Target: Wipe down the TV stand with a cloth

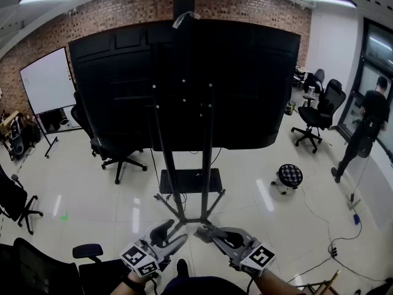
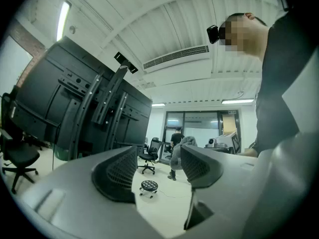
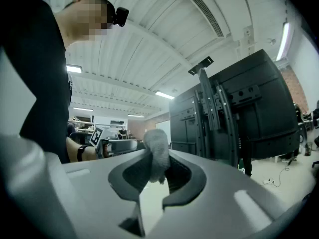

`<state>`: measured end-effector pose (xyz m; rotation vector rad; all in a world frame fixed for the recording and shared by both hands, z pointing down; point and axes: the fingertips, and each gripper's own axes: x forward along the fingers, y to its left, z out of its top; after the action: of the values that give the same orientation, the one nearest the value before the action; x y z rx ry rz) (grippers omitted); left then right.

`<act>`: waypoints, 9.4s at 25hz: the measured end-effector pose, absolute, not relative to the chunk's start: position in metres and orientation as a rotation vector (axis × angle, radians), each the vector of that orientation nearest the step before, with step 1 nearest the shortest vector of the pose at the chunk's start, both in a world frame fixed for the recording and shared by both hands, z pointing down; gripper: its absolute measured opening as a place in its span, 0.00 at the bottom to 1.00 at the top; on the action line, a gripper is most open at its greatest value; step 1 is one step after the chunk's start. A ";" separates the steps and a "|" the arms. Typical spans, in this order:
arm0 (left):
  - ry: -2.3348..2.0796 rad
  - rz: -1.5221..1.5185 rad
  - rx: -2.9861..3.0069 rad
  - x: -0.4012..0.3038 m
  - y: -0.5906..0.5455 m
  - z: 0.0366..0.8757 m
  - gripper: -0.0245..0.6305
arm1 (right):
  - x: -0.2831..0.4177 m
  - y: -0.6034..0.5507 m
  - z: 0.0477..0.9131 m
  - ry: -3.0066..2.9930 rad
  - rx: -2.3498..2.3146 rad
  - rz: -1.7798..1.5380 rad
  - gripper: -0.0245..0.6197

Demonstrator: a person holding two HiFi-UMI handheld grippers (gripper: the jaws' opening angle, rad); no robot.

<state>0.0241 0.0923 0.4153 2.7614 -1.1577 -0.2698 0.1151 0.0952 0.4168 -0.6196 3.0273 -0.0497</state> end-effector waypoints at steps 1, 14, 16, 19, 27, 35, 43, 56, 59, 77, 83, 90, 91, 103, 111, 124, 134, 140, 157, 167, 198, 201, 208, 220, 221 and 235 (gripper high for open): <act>-1.152 -0.272 2.770 0.020 0.083 0.413 0.49 | 0.112 0.084 0.415 3.026 -0.638 -0.047 0.12; -1.044 -0.294 2.880 -0.058 -0.047 0.376 0.49 | 0.036 -0.050 0.381 2.975 -0.795 0.046 0.12; -1.017 -0.299 2.899 -0.069 -0.062 0.370 0.49 | 0.025 -0.065 0.376 2.968 -0.821 0.069 0.12; -0.984 -0.299 2.922 -0.079 -0.079 0.366 0.49 | 0.013 -0.082 0.367 2.946 -0.864 0.095 0.12; -0.931 -0.350 2.999 -0.085 -0.114 0.335 0.49 | -0.001 -0.121 0.326 2.923 -0.879 0.279 0.12; -0.981 -0.390 3.137 -0.084 -0.142 0.266 0.49 | -0.005 -0.153 0.247 2.888 -0.798 0.602 0.12; -1.063 -0.417 3.346 -0.076 -0.172 0.171 0.48 | -0.011 -0.191 0.150 2.815 -0.772 0.858 0.12; -1.204 -0.507 3.394 -0.076 -0.223 0.027 0.48 | -0.014 -0.253 -0.014 2.663 -0.839 1.212 0.12; -1.249 -0.508 3.384 -0.076 -0.239 -0.017 0.48 | -0.018 -0.269 -0.064 2.631 -0.876 1.284 0.12; -1.437 -0.473 3.317 -0.079 -0.294 -0.095 0.48 | -0.046 -0.353 -0.147 2.523 -1.254 1.695 0.12; -1.396 -0.472 3.310 -0.075 -0.293 -0.070 0.48 | -0.048 -0.356 -0.110 2.547 -1.245 1.805 0.11; -1.336 -0.473 3.295 -0.070 -0.289 -0.035 0.48 | -0.051 -0.357 -0.062 2.597 -1.231 1.934 0.11; -1.329 -0.472 3.293 -0.069 -0.288 -0.030 0.48 | -0.051 -0.357 -0.055 2.605 -1.230 1.940 0.11; -1.325 -0.410 3.194 -0.072 -0.297 0.036 0.48 | -0.060 -0.364 0.034 2.661 -1.180 2.193 0.11; -1.368 -0.380 3.160 -0.076 -0.286 0.087 0.48 | -0.063 -0.362 0.084 2.588 -1.245 2.393 0.11; -1.377 -0.361 3.051 -0.078 -0.285 0.162 0.47 | -0.067 -0.362 0.175 2.468 -1.257 2.754 0.11; -1.333 -0.312 2.966 -0.076 -0.288 0.222 0.47 | -0.066 -0.369 0.228 2.358 -1.301 2.987 0.11; -1.313 -0.297 2.900 -0.080 -0.294 0.255 0.47 | -0.066 -0.369 0.272 2.465 -1.282 2.955 0.11; -1.265 -0.217 2.793 -0.081 -0.300 0.334 0.47 | -0.068 -0.368 0.384 2.775 -1.162 2.839 0.10; -1.247 -0.201 2.782 -0.077 -0.298 0.346 0.47 | -0.066 -0.358 0.404 2.966 -1.141 2.629 0.10; -1.109 -0.311 3.150 0.056 -0.298 0.205 0.47 | 0.095 -0.387 0.185 2.731 -1.593 1.611 0.11; -1.119 -0.283 3.142 0.063 -0.304 0.210 0.47 | 0.103 -0.399 0.191 2.756 -1.598 1.576 0.10; -1.106 -0.284 3.147 0.084 -0.314 0.220 0.47 | 0.156 -0.413 0.190 2.729 -1.717 1.506 0.10; -1.015 -0.285 3.155 0.131 -0.314 0.227 0.47 | 0.242 -0.431 0.191 2.676 -1.931 1.371 0.10; -1.018 -0.284 3.152 0.132 -0.314 0.227 0.47 | 0.242 -0.429 0.190 2.674 -1.926 1.361 0.10; -1.204 -0.278 3.069 0.089 -0.300 0.237 0.47 | 0.110 -0.384 0.228 2.885 -1.390 1.317 0.10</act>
<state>0.0893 -0.3003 0.2367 3.0690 -1.2037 -0.2782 0.1100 -0.3840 0.2275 -1.3895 2.8850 1.3169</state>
